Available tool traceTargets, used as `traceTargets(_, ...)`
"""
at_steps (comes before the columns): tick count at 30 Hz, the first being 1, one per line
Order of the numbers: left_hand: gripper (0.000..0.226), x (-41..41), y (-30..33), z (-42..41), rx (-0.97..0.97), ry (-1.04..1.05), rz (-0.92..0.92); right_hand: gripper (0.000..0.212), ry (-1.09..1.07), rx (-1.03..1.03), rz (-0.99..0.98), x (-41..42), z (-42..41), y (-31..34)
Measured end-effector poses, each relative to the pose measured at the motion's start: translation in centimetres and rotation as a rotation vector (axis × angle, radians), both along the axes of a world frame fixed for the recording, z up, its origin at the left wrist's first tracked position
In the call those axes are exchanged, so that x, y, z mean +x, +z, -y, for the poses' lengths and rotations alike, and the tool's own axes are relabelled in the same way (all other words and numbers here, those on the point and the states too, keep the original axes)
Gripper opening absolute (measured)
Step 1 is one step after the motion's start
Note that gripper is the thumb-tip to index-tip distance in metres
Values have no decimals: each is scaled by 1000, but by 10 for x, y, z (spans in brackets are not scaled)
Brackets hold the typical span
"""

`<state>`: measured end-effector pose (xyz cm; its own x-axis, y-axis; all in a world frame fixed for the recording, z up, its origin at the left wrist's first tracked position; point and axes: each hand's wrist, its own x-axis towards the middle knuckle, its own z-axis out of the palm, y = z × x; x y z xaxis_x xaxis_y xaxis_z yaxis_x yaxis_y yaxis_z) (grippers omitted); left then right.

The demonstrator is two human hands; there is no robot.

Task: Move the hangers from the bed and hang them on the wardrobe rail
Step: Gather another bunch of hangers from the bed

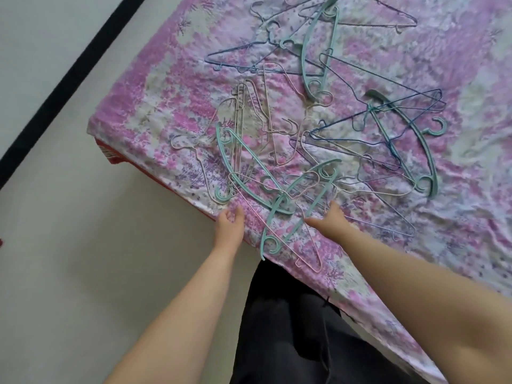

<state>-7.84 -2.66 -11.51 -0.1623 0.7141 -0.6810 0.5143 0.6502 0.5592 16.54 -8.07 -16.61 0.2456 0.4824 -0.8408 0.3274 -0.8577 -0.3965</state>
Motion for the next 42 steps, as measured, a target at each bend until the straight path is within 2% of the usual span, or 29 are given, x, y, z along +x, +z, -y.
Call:
traceTargets(3,72,-4,-37,-29,-53,-85,-70,117,-48,8,45,-3,-20,-33)
traceTargets(7,69,-8,-83,-64,-154,-76,-148,121,-199,-102,134,-6,-44,-71)
traceTargets(12,81,-9,-129,-94,-245,-135,-228,130,40,-233,291,-1,-52,-107)
traceTargets(17,98,-5,-165,-108,-281,-260,-370,139,212,-239,360,6,-64,-133)
traceTargets(22,102,1,-194,-128,-160,-324,-559,126,284,-187,563,11,-69,-153)
traceTargets(25,105,5,-202,-143,-169,-316,-586,128,277,-159,633,17,-68,-160)
traceTargets(28,96,12,-208,-157,-136,-355,-607,134,223,-130,638,27,-73,-165)
traceTargets(32,108,29,-212,-168,-158,-273,-425,136,147,-82,630,42,-92,-164)
traceTargets(34,113,39,-213,-170,-165,-256,-368,128,123,-56,646,45,-100,-163)
traceTargets(37,116,60,-212,-168,-199,-275,-427,102,-102,-33,604,47,-109,-161)
traceTargets(39,117,72,-212,-164,-240,-321,-466,90,-215,-61,530,48,-111,-160)
traceTargets(42,116,75,-213,-162,-234,-360,-428,79,-336,-28,387,54,-104,-158)
